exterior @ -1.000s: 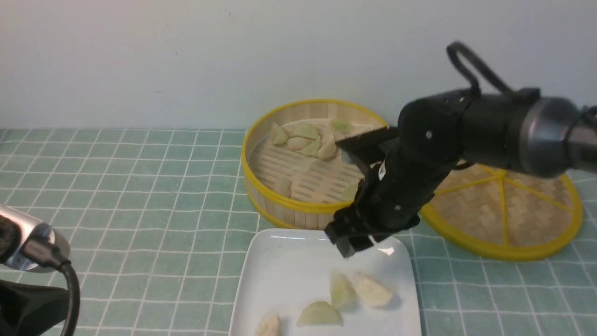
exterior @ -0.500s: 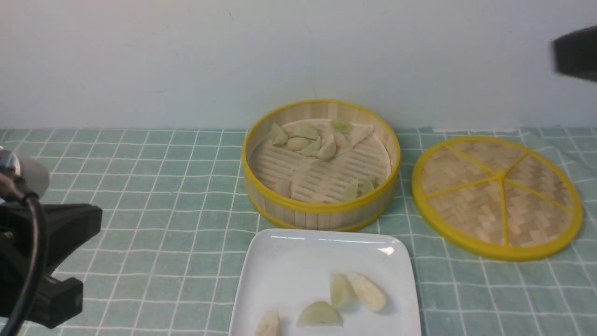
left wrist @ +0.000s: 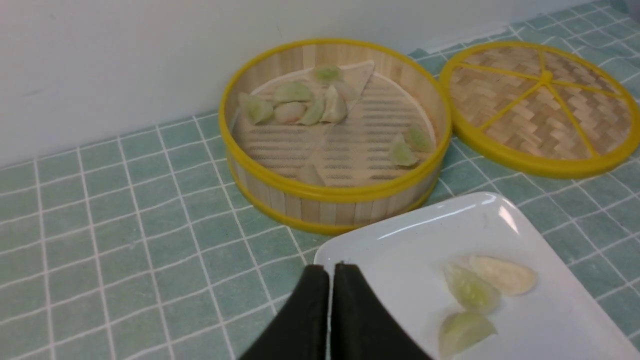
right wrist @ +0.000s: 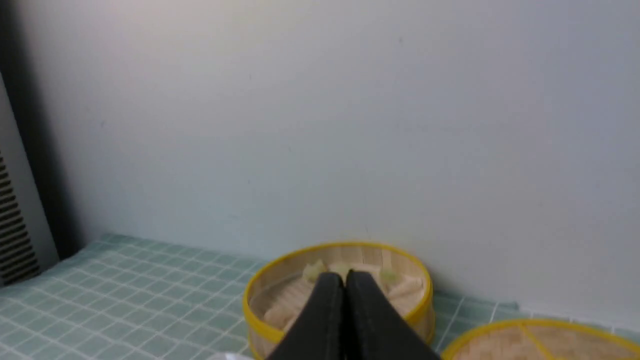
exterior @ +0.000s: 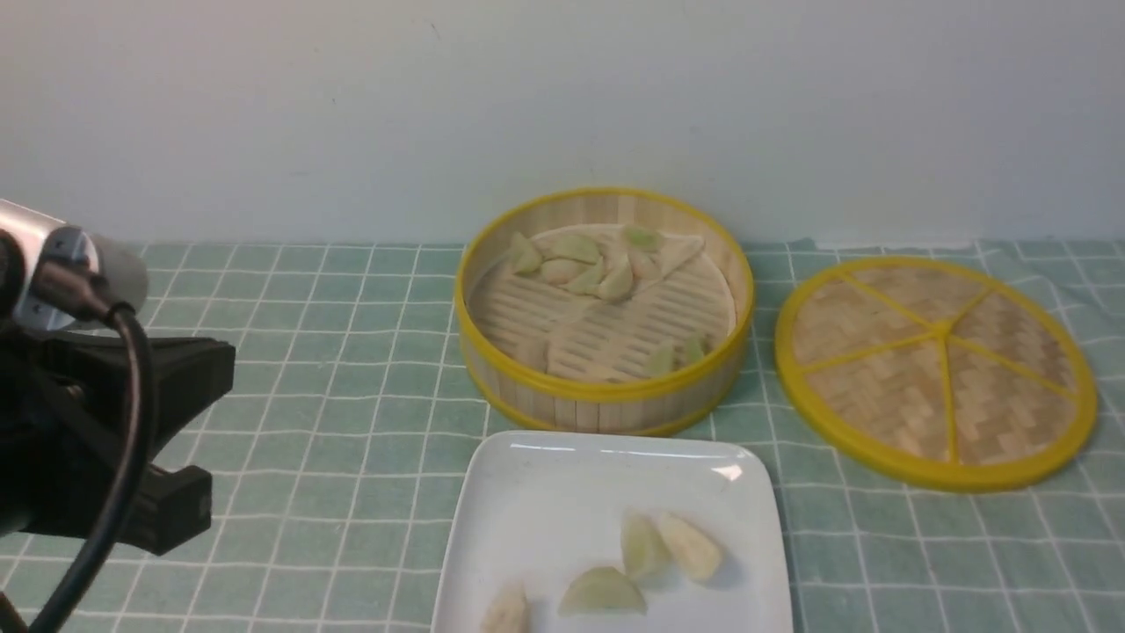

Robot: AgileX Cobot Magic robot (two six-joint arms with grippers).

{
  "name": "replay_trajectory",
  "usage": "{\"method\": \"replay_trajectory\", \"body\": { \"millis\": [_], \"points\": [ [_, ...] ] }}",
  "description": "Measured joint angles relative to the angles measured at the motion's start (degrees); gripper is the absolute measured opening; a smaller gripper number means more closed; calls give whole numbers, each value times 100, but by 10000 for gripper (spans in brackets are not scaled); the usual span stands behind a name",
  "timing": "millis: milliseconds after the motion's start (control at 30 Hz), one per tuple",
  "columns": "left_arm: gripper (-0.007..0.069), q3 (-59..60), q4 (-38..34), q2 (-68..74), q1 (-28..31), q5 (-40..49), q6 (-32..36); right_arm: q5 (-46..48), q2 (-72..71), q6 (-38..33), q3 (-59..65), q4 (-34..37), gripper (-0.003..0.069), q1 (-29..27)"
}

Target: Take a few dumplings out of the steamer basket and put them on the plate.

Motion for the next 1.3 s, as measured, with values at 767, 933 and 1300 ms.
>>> {"method": "replay_trajectory", "body": {
  "millis": [767,933,1300],
  "points": [
    [-6,0,8,-915,0,105,0,-697,115,265,100,-235,-13,0],
    [-6,0,142,-915,0,120,48,-697,115,265,100,-235,-13,0],
    [-6,1646,-341,-2431,1253,-589,828,-697,121,272,100,-235,-13,0]
  ]
}}
